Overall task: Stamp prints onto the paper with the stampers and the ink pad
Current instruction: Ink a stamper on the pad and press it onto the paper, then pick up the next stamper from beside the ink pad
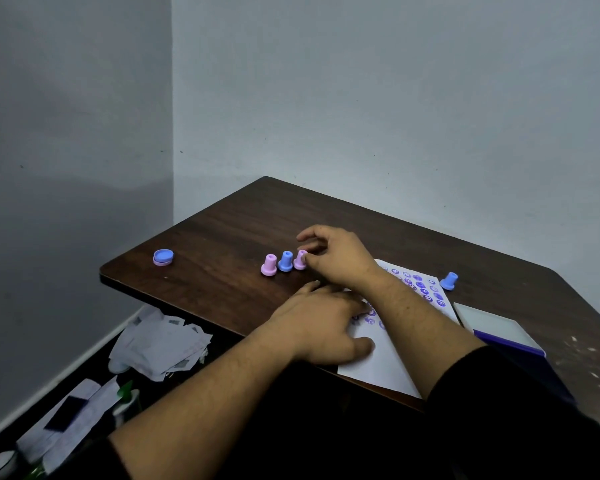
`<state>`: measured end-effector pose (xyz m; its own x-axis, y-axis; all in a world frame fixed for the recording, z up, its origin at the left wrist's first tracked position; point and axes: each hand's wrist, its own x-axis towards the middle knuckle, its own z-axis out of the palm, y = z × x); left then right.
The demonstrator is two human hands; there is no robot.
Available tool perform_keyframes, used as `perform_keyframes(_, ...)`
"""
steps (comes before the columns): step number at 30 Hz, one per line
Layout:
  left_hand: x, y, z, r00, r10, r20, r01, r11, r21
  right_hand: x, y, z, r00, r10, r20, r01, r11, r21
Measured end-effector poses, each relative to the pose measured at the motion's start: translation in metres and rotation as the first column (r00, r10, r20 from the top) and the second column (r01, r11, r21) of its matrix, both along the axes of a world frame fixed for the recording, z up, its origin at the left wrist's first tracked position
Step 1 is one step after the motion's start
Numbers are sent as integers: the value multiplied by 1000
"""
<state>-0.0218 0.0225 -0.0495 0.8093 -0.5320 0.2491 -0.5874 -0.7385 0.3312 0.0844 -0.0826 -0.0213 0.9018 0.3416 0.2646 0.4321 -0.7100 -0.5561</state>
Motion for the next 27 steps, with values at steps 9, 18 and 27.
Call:
perform_keyframes(9,1,-1,-2,999,0,-41,1,1000,29,-3,-14,17,999,-4,47,3,1000,7)
perform_keyframes(18,2,0,-3,997,-4,-80,8,999,51,-2,-99,35,972,-206,115,206,978,10)
perform_keyframes(27,4,0,-4,995,-17,-95,22,999,49,-4,-195,39,863,-498,83,493,867,67)
